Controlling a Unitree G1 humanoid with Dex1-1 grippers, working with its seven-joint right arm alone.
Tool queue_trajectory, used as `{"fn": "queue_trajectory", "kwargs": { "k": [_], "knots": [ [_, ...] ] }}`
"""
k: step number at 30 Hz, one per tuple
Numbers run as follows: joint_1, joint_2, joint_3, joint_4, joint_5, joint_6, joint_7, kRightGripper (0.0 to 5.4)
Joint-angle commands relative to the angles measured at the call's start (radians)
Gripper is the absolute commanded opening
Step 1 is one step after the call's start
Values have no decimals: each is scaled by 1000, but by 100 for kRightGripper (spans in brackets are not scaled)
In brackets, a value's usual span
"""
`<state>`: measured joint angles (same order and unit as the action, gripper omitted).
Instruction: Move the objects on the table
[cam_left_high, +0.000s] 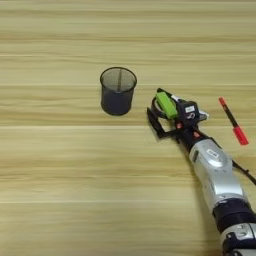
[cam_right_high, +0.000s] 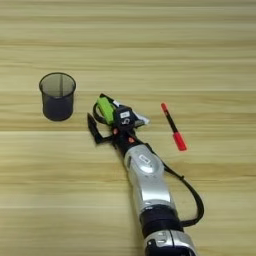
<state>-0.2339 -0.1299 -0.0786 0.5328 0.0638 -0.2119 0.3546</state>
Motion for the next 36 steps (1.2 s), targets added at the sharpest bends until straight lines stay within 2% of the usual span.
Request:
{"fn": "queue_trajectory", "kwargs": {
  "k": [1,11,12,23,30,36],
  "knots": [
    [-75,-14,-9,-39,19,-25,-7,486],
    [-73,-12,-8,-38,24,-24,-1,388],
    [-73,-12,-8,-38,24,-24,-1,361],
    [-74,-15,-8,-34,30,-24,1,223],
    [-76,-16,-10,-33,32,-25,0,153],
    [-78,-24,-20,-52,37,-27,-4,139]
  ]
}}
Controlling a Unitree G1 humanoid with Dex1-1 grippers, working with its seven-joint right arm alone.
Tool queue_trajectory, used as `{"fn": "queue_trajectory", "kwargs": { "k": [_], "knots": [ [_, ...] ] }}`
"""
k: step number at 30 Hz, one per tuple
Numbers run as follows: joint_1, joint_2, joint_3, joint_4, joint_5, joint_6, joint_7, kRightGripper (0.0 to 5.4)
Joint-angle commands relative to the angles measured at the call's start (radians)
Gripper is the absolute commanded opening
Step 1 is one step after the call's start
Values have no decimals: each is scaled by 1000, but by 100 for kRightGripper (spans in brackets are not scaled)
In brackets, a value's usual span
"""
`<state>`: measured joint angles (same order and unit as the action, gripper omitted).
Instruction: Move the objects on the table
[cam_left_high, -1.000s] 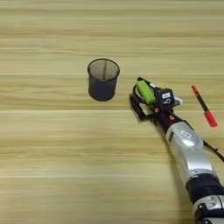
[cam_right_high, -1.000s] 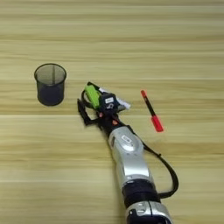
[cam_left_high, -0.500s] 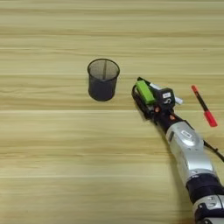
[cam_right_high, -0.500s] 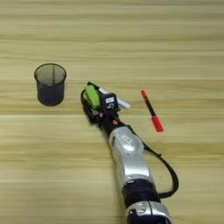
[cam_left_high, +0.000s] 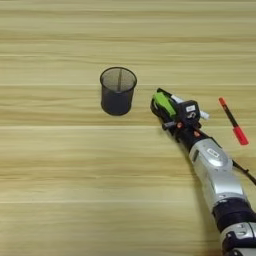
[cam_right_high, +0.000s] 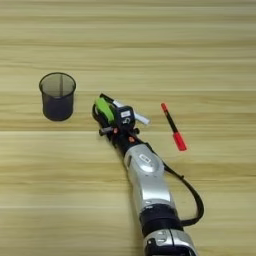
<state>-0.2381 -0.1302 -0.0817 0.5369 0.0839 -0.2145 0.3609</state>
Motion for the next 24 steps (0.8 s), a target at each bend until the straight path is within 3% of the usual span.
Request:
{"fn": "queue_trajectory", "kwargs": {
  "k": [1,14,24],
  "knots": [
    [-75,-26,-19,-61,18,-25,-11,139],
    [-134,-94,-89,-79,31,-23,-48,139],
    [-245,-154,-141,106,30,-44,-81,139]
  ]
}}
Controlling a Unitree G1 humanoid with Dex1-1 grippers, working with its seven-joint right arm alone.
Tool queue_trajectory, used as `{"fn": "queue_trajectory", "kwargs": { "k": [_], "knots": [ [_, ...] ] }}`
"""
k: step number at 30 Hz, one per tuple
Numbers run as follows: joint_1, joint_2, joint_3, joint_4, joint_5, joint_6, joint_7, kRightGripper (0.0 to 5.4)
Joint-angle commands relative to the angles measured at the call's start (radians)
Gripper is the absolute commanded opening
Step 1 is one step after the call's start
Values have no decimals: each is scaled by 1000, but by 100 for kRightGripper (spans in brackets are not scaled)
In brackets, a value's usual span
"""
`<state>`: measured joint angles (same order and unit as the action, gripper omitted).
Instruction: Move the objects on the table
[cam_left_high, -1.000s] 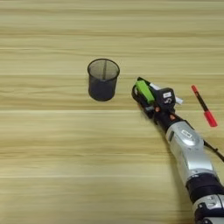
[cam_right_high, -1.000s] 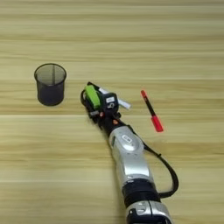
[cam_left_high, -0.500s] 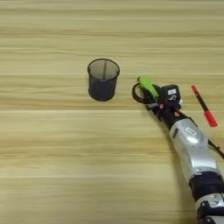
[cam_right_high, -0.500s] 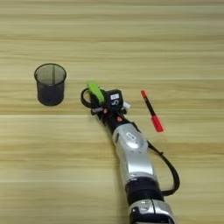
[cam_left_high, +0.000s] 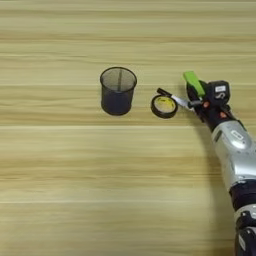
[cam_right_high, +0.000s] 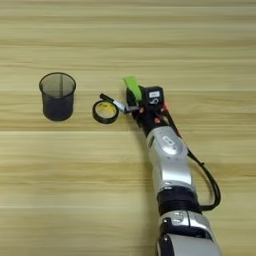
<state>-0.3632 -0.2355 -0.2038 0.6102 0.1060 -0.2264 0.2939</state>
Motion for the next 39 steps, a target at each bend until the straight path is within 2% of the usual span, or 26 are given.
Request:
{"fn": "queue_trajectory", "kwargs": {
  "k": [1,8,15,23,39],
  "knots": [
    [-131,-53,-21,54,7,-38,-14,139],
    [-214,-85,-34,256,1,-82,-12,139],
    [-252,-94,-31,369,-3,-117,-10,139],
    [-267,-97,-29,407,-1,-141,-8,139],
    [-262,-96,-20,416,-6,-142,-5,139]
  ]
}}
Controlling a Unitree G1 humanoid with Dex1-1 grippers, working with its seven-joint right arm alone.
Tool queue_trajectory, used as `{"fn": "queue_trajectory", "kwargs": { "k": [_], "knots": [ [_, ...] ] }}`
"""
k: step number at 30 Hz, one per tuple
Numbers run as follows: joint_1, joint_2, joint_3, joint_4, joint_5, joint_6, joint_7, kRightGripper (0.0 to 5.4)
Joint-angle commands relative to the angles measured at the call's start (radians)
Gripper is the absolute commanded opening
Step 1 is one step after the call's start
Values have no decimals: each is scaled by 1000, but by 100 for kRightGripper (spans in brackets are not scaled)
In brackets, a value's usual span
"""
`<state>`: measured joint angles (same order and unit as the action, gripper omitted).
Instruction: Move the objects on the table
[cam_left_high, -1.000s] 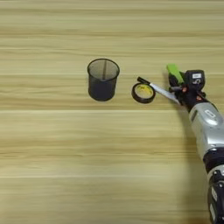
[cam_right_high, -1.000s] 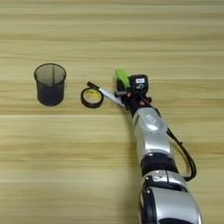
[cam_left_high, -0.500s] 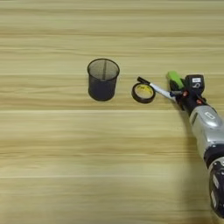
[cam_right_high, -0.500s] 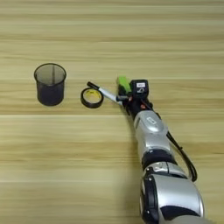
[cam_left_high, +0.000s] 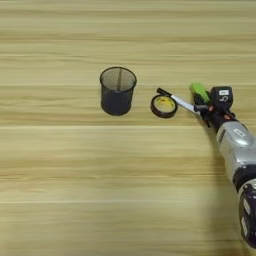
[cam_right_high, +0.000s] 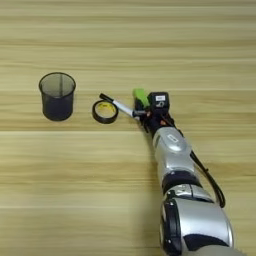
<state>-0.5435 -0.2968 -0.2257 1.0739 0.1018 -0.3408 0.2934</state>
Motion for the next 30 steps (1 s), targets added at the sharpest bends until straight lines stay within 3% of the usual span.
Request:
{"fn": "queue_trajectory", "kwargs": {
  "k": [1,9,10,22,30],
  "knots": [
    [-81,-35,2,-47,-2,-27,-5,139],
    [-79,-35,2,-49,-2,-28,-5,139],
    [-79,-35,2,-49,-2,-27,-5,176],
    [-61,-30,2,-87,2,-37,-3,309],
    [39,8,26,-312,10,-21,8,384]
  ]
}}
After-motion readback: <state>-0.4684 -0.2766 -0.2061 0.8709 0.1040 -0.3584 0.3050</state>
